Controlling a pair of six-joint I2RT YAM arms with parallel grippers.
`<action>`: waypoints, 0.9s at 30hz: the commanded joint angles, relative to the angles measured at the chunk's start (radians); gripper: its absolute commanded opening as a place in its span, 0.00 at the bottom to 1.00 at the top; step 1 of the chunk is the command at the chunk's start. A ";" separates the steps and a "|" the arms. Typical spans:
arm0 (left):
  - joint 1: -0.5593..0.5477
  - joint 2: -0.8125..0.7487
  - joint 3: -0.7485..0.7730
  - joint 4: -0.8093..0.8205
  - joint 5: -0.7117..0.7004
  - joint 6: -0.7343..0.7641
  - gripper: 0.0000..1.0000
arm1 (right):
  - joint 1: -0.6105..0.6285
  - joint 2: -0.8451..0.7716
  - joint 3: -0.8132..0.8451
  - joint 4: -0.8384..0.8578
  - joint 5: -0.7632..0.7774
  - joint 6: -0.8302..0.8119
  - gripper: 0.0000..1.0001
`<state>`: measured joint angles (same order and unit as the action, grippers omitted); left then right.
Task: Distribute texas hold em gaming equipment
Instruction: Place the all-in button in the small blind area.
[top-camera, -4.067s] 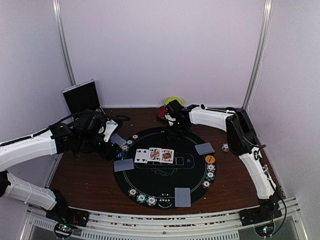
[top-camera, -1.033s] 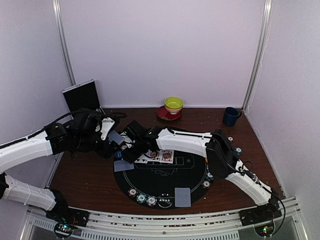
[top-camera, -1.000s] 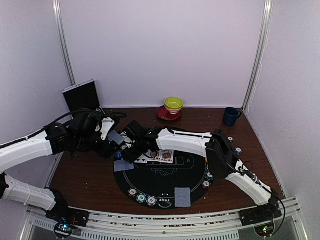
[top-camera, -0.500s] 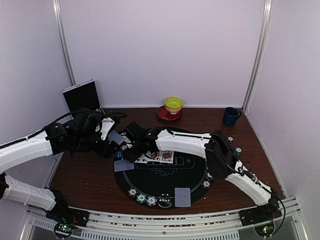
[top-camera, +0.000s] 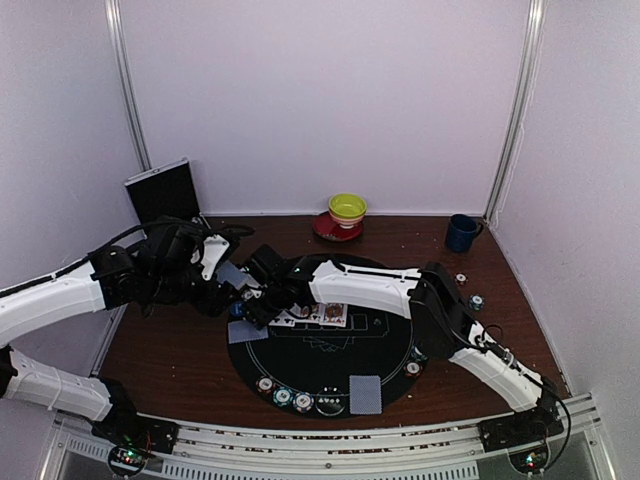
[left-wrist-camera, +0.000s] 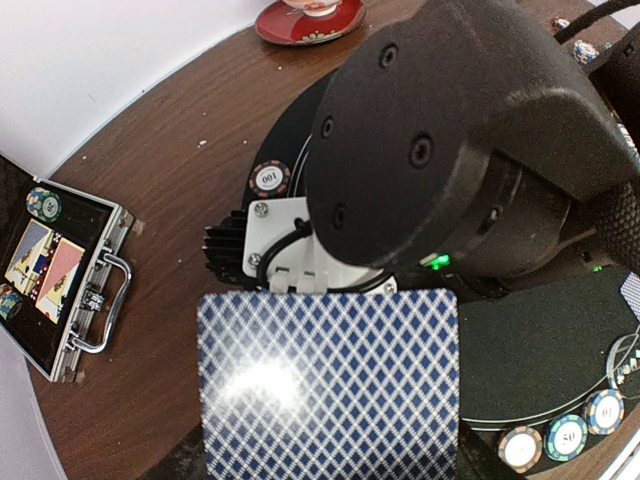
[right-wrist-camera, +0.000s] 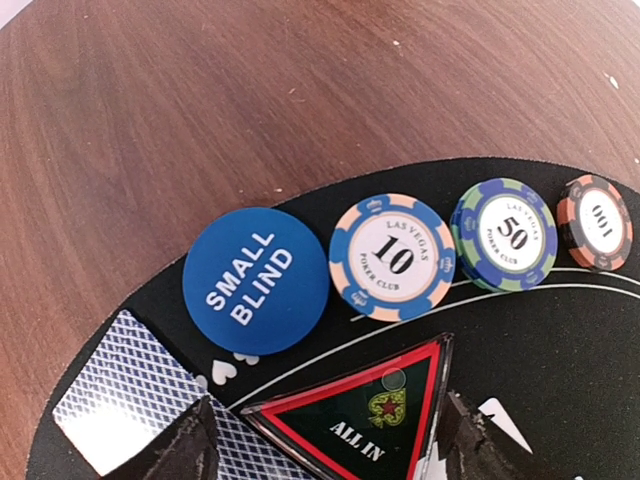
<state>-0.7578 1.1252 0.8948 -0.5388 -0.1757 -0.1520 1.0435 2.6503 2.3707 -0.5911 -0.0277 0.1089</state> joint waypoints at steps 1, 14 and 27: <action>0.008 -0.019 -0.005 0.057 0.002 0.000 0.63 | 0.006 -0.036 0.014 -0.018 -0.040 0.021 0.79; 0.009 -0.024 -0.005 0.056 0.000 -0.003 0.63 | 0.007 -0.135 -0.124 0.006 -0.162 0.076 0.82; 0.009 -0.021 -0.007 0.056 0.001 -0.002 0.63 | 0.009 -0.116 -0.079 -0.008 -0.212 0.064 0.82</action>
<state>-0.7578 1.1217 0.8936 -0.5388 -0.1757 -0.1520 1.0435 2.5721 2.2601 -0.5930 -0.2169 0.1680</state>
